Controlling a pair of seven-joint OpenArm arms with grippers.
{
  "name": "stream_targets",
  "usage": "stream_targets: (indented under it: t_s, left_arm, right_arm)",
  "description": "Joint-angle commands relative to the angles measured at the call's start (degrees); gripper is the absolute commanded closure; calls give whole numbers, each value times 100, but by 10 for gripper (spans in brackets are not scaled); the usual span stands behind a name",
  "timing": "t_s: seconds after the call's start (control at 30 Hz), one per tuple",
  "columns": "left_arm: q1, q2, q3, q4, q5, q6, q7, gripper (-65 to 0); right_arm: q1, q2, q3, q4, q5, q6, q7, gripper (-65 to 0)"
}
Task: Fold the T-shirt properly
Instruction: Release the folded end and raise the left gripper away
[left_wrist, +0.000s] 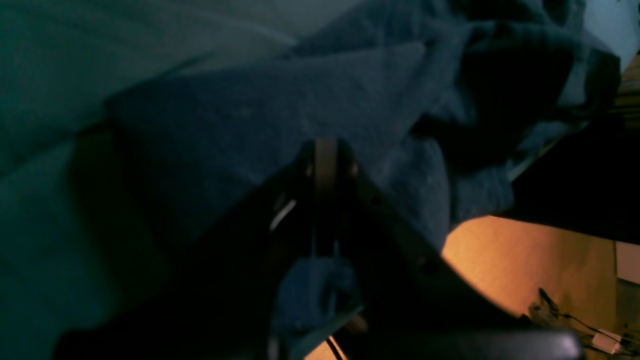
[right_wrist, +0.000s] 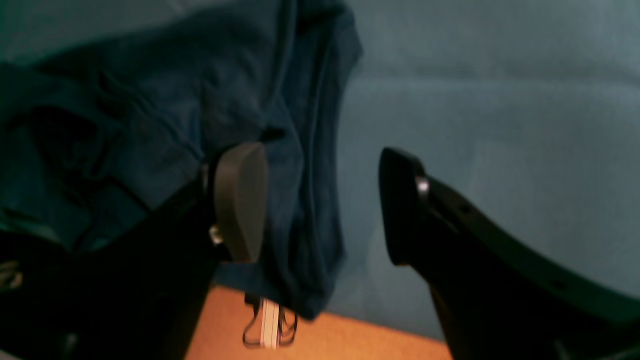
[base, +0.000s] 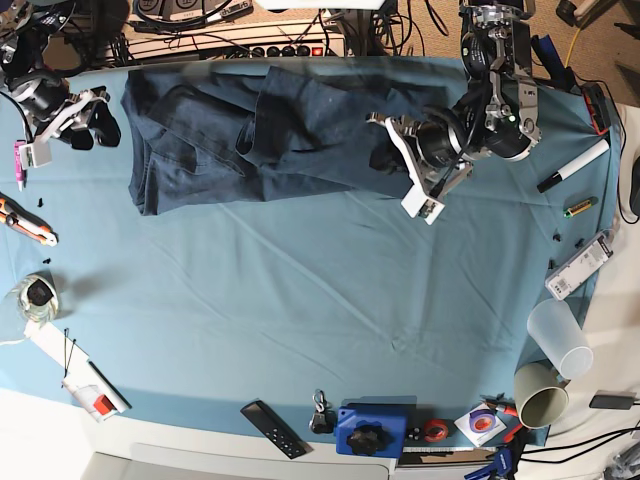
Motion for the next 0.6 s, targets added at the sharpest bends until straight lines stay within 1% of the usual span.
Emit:
stream_targets:
  t_s: [0.0, 0.07, 0.13, 0.17, 0.3, 0.43, 0.57]
  left_arm:
    - [-24, -2, -7, 116, -122, -42, -63, 0]
    - [-13, 0, -7, 120, -131, -42, -48, 0]
    - [-13, -2, -7, 120, -120, -42, -48, 0]
    - [-13, -2, -7, 120, -122, -42, -48, 0]
    - [-13, 0, -7, 120, -122, -42, -52, 0]
    - [-13, 0, -7, 120, -122, -42, -90, 0]
    - [-15, 0, -7, 120, -122, -42, -96, 0]
  right_arm:
    - [127, 116, 48, -20, 44, 6, 111, -352]
    - [343, 118, 48, -332, 20, 6, 44, -352]
    - [577, 120, 46, -763, 63, 6, -184, -352]
    - [684, 151, 31, -1012, 151, 6, -286, -352]
    - [990, 326, -125, -1987, 778, 6, -286, -352]
    - [1080, 501, -492, -2719, 1228, 6, -286, -352]
    - [1078, 527, -1062, -3064, 1220, 6, -286, -352]
